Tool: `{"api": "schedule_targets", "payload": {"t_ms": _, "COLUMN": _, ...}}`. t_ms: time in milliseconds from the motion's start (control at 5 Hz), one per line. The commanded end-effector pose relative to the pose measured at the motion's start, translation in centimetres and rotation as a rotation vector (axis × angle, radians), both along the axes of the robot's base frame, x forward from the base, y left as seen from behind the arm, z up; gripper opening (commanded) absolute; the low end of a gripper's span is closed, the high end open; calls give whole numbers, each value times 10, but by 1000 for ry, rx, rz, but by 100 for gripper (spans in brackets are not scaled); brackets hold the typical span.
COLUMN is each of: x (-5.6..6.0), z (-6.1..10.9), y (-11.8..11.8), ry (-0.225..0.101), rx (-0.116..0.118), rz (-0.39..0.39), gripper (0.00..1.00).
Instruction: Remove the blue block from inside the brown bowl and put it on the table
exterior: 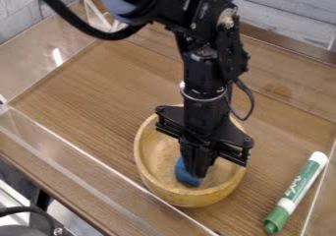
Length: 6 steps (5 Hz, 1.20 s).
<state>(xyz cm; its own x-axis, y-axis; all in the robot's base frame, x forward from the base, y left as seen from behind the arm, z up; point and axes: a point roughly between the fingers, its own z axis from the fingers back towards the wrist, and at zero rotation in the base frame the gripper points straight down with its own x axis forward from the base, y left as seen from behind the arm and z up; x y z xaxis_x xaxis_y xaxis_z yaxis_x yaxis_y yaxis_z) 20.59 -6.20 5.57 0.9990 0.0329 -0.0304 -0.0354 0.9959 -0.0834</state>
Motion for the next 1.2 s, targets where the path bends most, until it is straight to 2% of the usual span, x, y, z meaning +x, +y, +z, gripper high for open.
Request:
{"api": "schedule_targets", "payload": {"t_ms": 0, "x": 7, "z": 18, "y": 2, "ry": -39, "rx": -8, "rz": 6, "gripper": 0}}
{"api": "schedule_targets", "payload": {"t_ms": 400, "x": 7, "z": 37, "y": 6, "ry": -36, "rx": -4, "rz": 12, "gripper": 0}}
{"api": "schedule_targets", "payload": {"t_ms": 1000, "x": 13, "z": 72, "y": 19, "ry": -64, "rx": -5, "rz": 8, "gripper": 0}}
